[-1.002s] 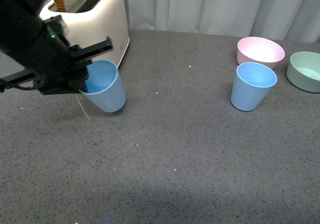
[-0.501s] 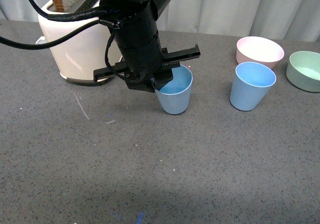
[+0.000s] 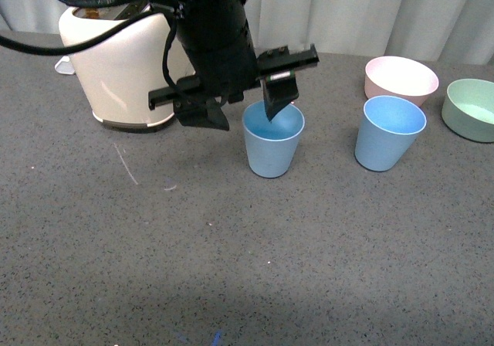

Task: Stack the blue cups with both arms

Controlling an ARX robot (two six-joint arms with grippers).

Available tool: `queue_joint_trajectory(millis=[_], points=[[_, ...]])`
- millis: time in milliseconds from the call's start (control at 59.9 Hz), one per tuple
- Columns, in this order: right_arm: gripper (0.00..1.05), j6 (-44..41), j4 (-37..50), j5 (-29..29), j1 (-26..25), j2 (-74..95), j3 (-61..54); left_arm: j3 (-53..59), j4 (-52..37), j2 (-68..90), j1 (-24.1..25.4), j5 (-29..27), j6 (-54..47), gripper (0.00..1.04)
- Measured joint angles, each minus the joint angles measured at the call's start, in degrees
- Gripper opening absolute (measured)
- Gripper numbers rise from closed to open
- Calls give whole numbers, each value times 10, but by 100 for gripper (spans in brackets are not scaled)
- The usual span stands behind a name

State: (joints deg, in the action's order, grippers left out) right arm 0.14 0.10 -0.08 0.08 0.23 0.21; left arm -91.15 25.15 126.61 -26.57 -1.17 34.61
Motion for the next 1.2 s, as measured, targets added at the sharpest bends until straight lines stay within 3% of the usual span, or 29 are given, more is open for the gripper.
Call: queue_joint_trajectory(millis=[217, 267, 334, 384, 451, 601, 668, 885, 1203], points=[[95, 0, 0, 0, 0, 0, 0, 8, -6, -46, 2, -3, -12, 98], [95, 0, 0, 0, 0, 0, 0, 8, -6, -46, 2, -3, -14, 99], [95, 0, 0, 0, 0, 0, 0, 43, -78, -50, 0, -52, -49, 94], [95, 0, 0, 0, 0, 0, 0, 125, -236, -66, 2, -148, -119, 84], [95, 0, 0, 0, 0, 0, 0, 242, -420, -91, 11, -204, -198, 74], [95, 0, 0, 1, 0, 0, 0, 449, -801, -164, 51, -191, -301, 50], [95, 0, 0, 0, 0, 0, 0, 504, -885, -216, 70, -176, -317, 40], [95, 0, 0, 0, 0, 0, 0, 660, -925, -334, 124, -129, -333, 4], [95, 0, 0, 0, 0, 0, 0, 790, -903, -487, 179, -74, -341, 4]])
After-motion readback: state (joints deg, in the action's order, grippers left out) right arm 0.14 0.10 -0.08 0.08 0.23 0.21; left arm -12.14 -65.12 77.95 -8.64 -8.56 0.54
